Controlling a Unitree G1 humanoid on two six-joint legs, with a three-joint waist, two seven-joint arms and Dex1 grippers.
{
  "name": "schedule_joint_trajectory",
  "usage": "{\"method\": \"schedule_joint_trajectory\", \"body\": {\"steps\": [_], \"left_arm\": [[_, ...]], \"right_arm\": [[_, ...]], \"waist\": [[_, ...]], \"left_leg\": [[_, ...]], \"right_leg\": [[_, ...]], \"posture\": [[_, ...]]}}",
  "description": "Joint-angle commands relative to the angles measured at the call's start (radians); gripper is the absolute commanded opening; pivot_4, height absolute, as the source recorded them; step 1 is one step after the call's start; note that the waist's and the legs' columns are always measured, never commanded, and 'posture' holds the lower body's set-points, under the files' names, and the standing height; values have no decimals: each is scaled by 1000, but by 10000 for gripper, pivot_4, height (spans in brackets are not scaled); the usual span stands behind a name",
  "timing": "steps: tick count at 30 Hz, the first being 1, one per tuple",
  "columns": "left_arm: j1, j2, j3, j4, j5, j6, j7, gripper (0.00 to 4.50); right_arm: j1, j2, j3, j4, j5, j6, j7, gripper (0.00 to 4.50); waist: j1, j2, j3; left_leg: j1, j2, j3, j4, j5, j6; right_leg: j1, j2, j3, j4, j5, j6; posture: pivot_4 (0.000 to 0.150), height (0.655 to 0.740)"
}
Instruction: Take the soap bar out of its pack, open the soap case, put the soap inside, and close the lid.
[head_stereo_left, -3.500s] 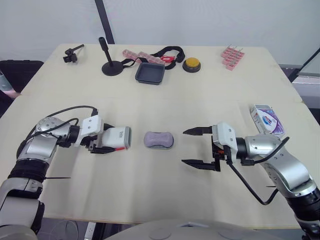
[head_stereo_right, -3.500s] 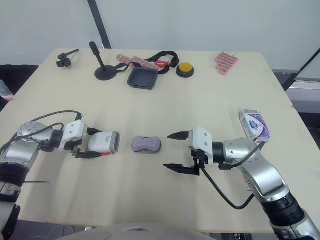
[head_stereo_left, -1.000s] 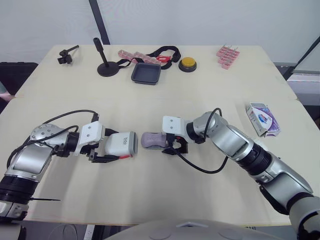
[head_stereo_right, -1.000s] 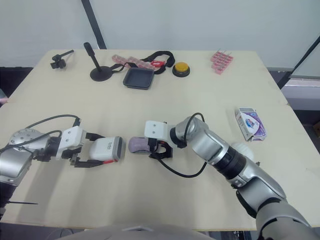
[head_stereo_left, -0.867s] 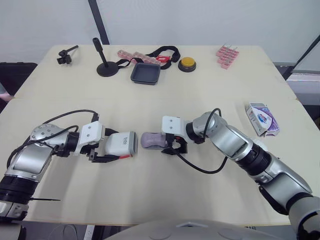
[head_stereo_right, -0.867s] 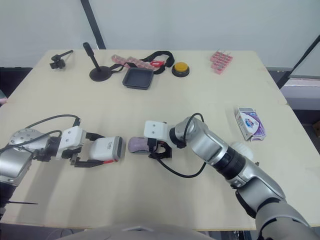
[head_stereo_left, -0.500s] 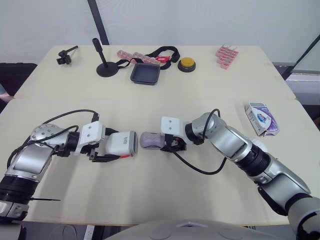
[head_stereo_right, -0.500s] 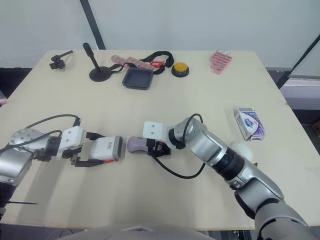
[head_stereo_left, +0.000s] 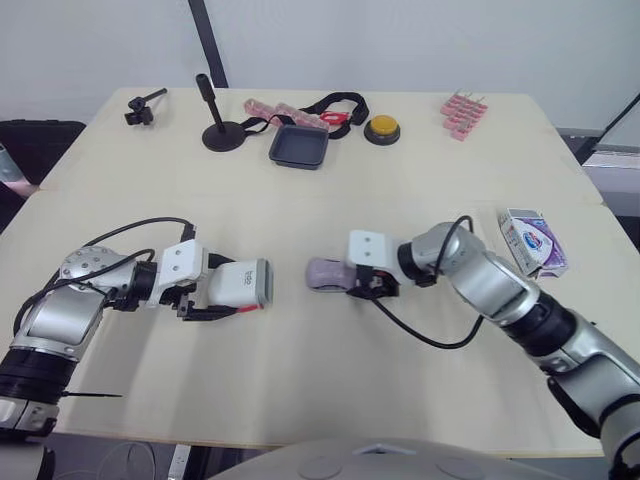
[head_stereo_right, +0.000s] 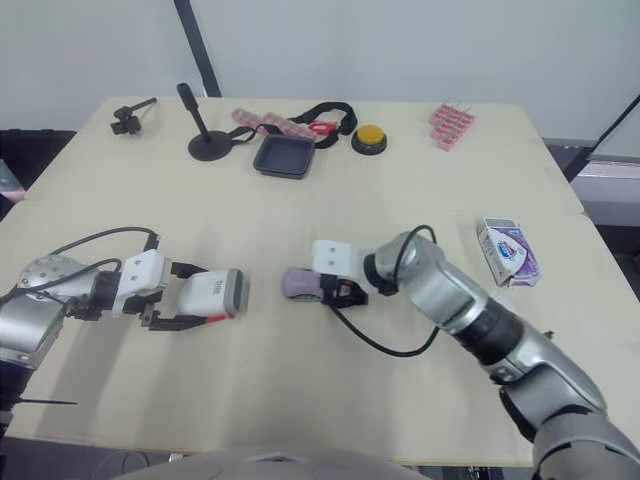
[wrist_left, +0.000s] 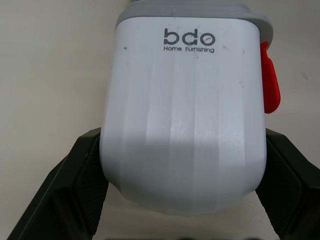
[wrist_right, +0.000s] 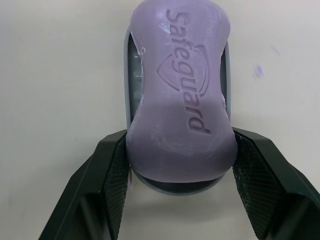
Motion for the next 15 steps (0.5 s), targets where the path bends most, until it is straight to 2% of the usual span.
{"method": "schedule_joint_trajectory", "body": {"steps": [1,5,8,10,15], "left_arm": [[-21,-11,-2,2,6,-20,6,35007],[-25,-19,-5,7,11,-23,5,35007],[-75,-89,-58,51,42,-49,15,35007],[-93,-112,-77,74,57,-60,15,35007],[-143,-170,-118,136,83,-95,23,35007]], "right_arm": [[23,-46,-44,-61,9,11,15,27033],[31,-56,-53,-75,11,17,16,27033],[46,-98,-88,-131,31,37,35,27033],[43,-109,-93,-142,38,39,41,27033],[22,-126,-98,-155,43,41,55,27033]], "waist": [[0,0,0],[-4,0,0],[5,1,1],[2,1,0],[-1,1,1]], "left_leg": [[0,0,0,0,0,0],[-2,0,0,0,0,0],[-4,0,0,0,0,0],[0,-1,0,0,1,1],[-5,0,0,0,1,1]], "right_leg": [[0,0,0,0,0,0],[0,1,1,0,0,0],[0,0,0,0,0,0],[0,-1,0,0,0,0],[0,1,1,0,0,0]], "posture": [[1500,7400],[1500,7400],[1500,7400],[1500,7400],[1500,7400]]}}
